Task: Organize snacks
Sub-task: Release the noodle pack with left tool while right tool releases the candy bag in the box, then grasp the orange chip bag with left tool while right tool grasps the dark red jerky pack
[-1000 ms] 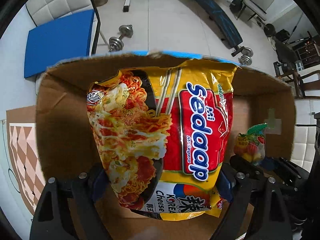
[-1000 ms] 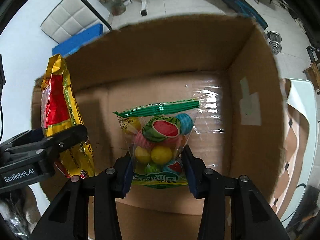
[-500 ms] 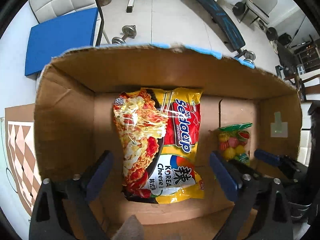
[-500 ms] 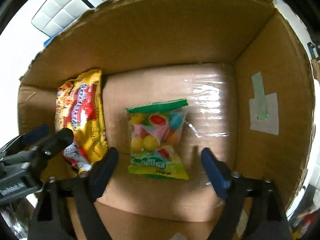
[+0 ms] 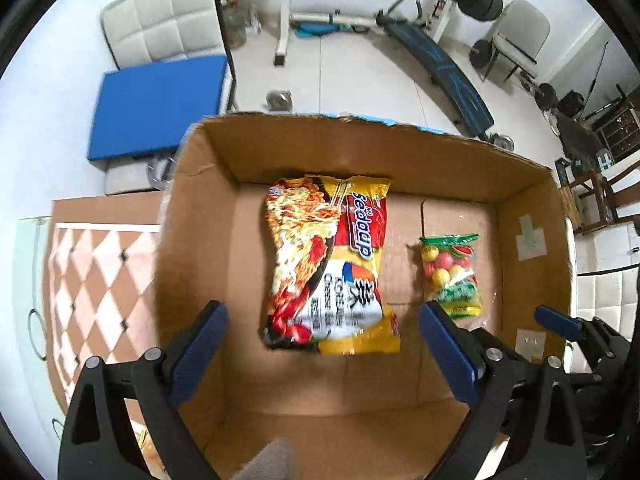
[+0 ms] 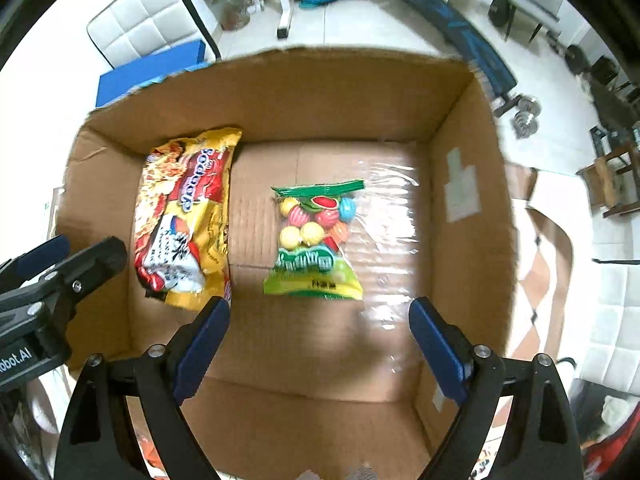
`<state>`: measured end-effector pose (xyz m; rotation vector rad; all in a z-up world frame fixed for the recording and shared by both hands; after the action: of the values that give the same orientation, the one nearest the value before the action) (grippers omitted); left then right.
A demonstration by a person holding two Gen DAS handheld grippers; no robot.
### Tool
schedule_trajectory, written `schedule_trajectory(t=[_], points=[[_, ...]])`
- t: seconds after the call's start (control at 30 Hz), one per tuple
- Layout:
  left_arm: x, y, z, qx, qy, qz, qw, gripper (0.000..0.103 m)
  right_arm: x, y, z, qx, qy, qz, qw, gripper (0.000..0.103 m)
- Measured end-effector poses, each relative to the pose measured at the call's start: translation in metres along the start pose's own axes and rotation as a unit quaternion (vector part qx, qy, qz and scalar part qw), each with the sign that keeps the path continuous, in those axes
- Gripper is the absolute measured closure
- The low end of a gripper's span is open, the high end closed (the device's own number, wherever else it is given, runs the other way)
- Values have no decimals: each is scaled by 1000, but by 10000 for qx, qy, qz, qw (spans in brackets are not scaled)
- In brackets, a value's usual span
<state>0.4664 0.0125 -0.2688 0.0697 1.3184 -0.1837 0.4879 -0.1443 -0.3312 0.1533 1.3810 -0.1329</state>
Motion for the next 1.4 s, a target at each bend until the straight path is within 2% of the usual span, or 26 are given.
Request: schedule_trajectory(t=[0.13, 0.27, 0.47, 0.6, 0.8, 0.9, 1.03, 1.17, 1.3, 1.4], points=[[-31, -12, -12, 133, -386, 210, 9989, 6, -29, -5, -21, 25, -321, 46, 9995, 10], [-65, -18, -33, 149, -709, 293, 9969, 6, -63, -26, -40, 21, -589, 27, 9983, 10], [-113, -32, -66, 162, -1101, 389, 9930, 6, -115, -36, -81, -12, -941, 67, 9955, 10], [-138, -38, -86, 162, -1278, 392, 9909, 6, -143, -40, -107, -67, -1138, 134, 9934, 10], [-159, -43, -120, 63, -1376, 426, 9895, 6, -169, -43, -143, -90, -1208, 318, 9921, 10], [-157, -39, -143, -59, -1216, 449, 9915, 6, -166, -47, -163, -45, -1082, 380, 9934, 10], [-143, -29, -183, -219, -883, 581, 9942, 5, -141, -55, -191, 38, -641, 409, 9971, 9], [-110, -6, -236, -582, -234, 690, 9956, 6, -104, -60, -218, 96, -117, 346, 9993, 9], [-69, 15, -289, -1046, 556, 722, 9903, 6, -66, -59, -245, 159, 402, 366, 9984, 9], [-40, 29, -322, -1454, 1095, 516, 9819, 6, -45, -53, -255, 185, 646, 424, 9968, 9]])
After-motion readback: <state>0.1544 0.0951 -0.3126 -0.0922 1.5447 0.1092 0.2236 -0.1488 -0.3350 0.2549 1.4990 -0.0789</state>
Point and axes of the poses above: each gripper's, at about its wrist camera, not at the fingertips, and x roughly the way its jaws point, y to its left, z to its top, the point moved 2 cm from there along x, roughly the way its jaws point, and after that the axes turned 6 degrees about x, right-handed, at the moved point
